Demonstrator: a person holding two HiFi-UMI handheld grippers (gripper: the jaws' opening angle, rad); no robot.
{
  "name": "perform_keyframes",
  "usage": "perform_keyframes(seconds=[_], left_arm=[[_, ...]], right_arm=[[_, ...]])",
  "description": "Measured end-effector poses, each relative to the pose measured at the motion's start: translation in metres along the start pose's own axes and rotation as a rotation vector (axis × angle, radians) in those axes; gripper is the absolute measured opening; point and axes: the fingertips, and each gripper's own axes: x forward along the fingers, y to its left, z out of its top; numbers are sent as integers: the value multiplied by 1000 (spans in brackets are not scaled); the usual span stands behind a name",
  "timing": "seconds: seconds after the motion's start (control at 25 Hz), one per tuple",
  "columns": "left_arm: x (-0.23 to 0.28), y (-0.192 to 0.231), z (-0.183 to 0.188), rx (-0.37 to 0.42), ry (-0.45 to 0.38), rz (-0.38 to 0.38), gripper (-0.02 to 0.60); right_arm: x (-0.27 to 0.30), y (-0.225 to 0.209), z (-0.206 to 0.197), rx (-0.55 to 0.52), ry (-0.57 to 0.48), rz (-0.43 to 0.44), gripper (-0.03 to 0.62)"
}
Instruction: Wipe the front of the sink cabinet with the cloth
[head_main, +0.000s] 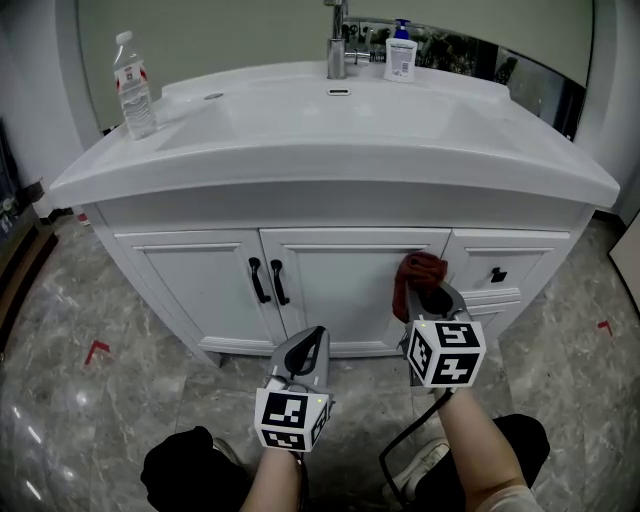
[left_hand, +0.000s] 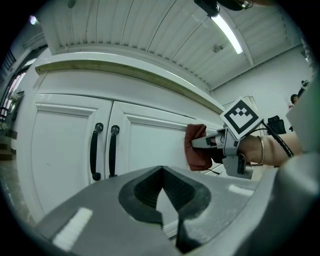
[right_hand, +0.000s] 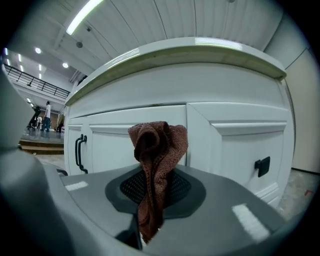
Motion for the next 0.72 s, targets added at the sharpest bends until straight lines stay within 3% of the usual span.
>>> perform_keyframes(seconds=[0.2, 0.36, 0.72], left_arm=[[3, -3, 4, -4, -15, -7, 0], [-1, 1, 3, -1, -21, -6, 0], [-33, 51, -16, -7, 30, 101, 0]], right_arm=[[-10, -18, -7, 65, 12, -38, 87], [-11, -8, -22, 93, 34, -34, 84], [30, 115, -75, 69, 119, 183, 86]])
